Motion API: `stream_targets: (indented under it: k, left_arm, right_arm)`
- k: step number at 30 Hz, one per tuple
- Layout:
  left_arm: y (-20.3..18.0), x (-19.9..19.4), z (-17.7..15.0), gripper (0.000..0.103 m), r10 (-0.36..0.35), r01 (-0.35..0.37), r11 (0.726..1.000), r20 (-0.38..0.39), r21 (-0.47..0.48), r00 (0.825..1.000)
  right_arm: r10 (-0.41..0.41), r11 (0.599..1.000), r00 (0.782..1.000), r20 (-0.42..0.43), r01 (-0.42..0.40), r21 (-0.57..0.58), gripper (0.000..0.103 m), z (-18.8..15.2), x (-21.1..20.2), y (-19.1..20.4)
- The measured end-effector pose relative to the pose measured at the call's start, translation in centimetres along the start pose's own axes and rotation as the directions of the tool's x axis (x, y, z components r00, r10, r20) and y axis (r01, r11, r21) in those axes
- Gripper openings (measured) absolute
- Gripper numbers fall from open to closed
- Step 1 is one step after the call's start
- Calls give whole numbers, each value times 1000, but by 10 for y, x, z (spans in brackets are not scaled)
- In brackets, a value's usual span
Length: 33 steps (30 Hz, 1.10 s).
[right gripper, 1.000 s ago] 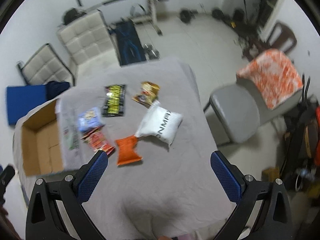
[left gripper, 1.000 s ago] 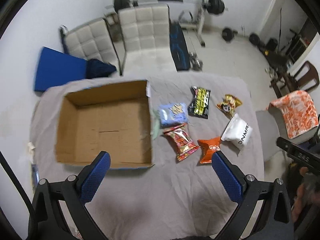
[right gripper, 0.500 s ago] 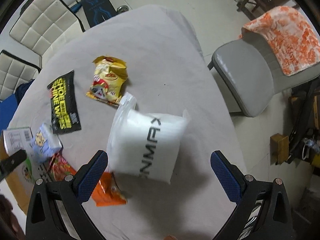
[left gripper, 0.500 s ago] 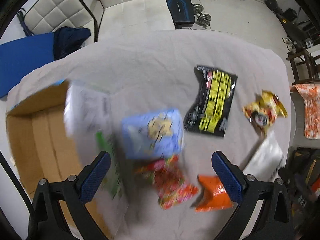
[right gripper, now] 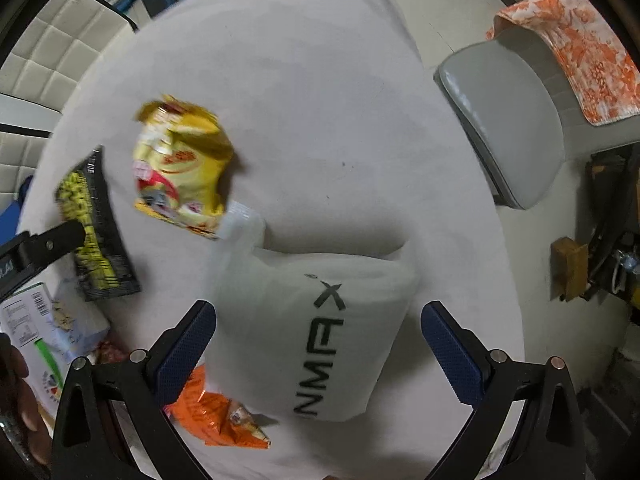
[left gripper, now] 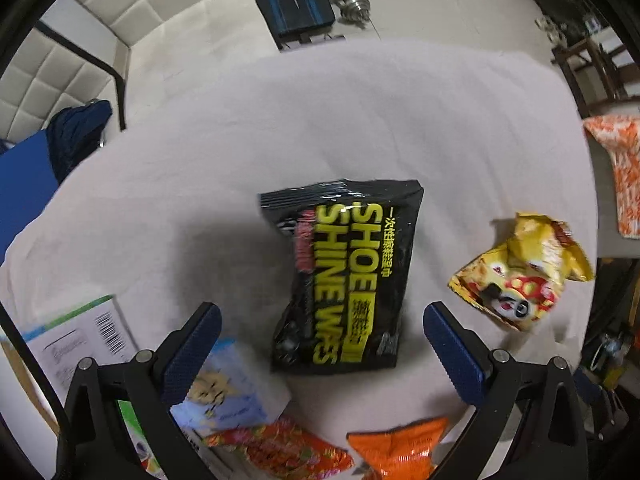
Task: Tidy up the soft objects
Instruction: 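Grasp black wipes pack with left tool while right tool grasps white NMAX pouch, then carry black pack with left tool while right tool carries white pouch into box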
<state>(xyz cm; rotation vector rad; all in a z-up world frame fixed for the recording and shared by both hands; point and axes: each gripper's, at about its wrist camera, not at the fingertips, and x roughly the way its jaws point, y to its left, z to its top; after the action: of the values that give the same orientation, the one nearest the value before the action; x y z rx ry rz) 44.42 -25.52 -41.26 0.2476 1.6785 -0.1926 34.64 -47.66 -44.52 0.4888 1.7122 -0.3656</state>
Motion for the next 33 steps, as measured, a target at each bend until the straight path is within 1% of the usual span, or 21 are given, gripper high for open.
stream_targets:
  k: [1,2,3,4,5,8,11,13,14,16,18,22,23,24,25,26,27,30,33]
  left_arm:
    - [-3,6,1,99,0,0,1000,-11,9,1000]
    - [-5,12,2,90,9,-9,1000,-23,18,1000]
    - [-7,19,1,84,18,-17,999,-43,29,999]
    - [-9,23,-1,73,9,-7,999,-57,32,998]
    - [-9,26,-6,73,-10,12,1000,-66,28,998]
    - [-6,24,-23,67,-24,24,1000,-54,10,998]
    - [-8,20,-54,62,-12,13,1000,-55,10,998]
    - [-13,22,-72,62,-5,7,1000,-59,30,998]
    - [-15,22,-79,62,-4,6,999,-58,35,998]
    - [-18,26,-92,64,-4,5,1000,-51,26,999]
    - [-18,32,-93,66,-11,12,1000,-53,15,999]
    - [-12,37,-90,65,-15,15,1000,-30,-9,999]
    - [-13,36,-92,62,-16,16,1000,-23,-8,1000]
    - [-12,35,-92,61,-19,18,1000,-20,-8,1000]
    - [-12,33,-95,58,-22,22,1000,-16,-8,1000]
    - [-13,31,-97,56,-21,21,1000,-12,-9,1000]
    - [-17,27,-106,55,-18,18,1000,-8,-9,1000]
    - [-25,9,-117,54,-10,10,1000,16,-14,1000]
    - [-31,-12,-127,54,-2,3,1000,58,-24,998]
  right_arm:
    - [17,1000,1000,-16,-17,4,103,0,5,0]
    - [34,999,999,-33,-34,-1,100,1,10,1]
    - [40,999,998,-43,-41,-11,99,1,12,2]
    - [39,999,998,-44,-40,-26,98,-1,14,4]
    - [30,998,999,-38,-32,-54,95,-2,14,7]
    - [-22,981,999,-23,17,-195,91,-12,10,19]
    - [-64,959,997,-34,52,-279,89,-22,8,23]
    - [-97,943,995,-29,83,-322,89,-31,7,23]
    - [-103,942,994,-24,89,-325,91,-37,8,22]
    - [-89,950,996,-20,79,-301,93,-42,10,18]
    - [-81,957,996,-22,72,-280,96,-47,14,17]
    - [-92,956,996,-4,87,-281,95,-56,17,17]
    - [-92,956,996,3,89,-279,92,-59,16,17]
    - [-91,956,996,7,90,-280,90,-55,15,26]
    - [-91,955,996,12,90,-281,88,-51,15,23]
    - [-90,955,996,18,92,-281,84,-55,12,24]
    - [-90,955,996,24,93,-283,80,-58,11,28]
    - [-93,950,995,43,101,-296,74,-66,-2,37]
    - [-85,951,995,50,96,-294,72,-67,-11,42]
